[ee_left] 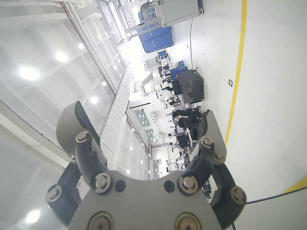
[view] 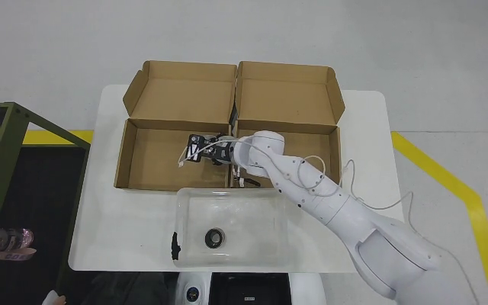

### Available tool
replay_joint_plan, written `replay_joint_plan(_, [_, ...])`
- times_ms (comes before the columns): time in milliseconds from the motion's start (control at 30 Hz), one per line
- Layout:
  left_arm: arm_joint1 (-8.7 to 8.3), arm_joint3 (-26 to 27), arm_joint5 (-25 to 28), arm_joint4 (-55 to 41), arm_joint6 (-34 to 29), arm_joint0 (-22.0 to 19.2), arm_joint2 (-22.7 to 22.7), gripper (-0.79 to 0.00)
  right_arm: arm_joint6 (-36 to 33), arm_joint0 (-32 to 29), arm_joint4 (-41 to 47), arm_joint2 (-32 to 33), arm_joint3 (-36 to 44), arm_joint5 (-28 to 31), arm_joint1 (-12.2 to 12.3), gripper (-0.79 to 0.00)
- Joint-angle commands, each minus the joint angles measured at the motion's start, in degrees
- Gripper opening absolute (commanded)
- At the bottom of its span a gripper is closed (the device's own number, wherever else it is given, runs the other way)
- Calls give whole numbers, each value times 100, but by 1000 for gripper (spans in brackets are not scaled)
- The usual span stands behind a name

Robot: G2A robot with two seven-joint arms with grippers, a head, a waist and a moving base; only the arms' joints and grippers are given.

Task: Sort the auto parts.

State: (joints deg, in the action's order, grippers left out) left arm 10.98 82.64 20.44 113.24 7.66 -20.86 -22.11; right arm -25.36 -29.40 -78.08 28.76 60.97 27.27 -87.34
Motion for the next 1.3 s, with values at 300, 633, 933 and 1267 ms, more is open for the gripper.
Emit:
replay_joint_plan(300, [0, 0, 0, 0, 0, 0, 0, 0, 263, -88, -162, 258, 259, 72, -3, -314])
replay_joint_plan(633, [0, 0, 0, 0, 0, 0, 0, 0, 204, -705, -35, 790, 1618, 614, 239, -243])
replay_joint_plan(933, [0, 0, 0, 0, 0, 0, 0, 0, 27, -1555, -8, 1119, 2867, 1156, 481, -240])
replay_joint_plan(1267, [0, 0, 0, 0, 0, 0, 0, 0, -87, -2369, 23, 1364, 3688, 1774, 713, -271])
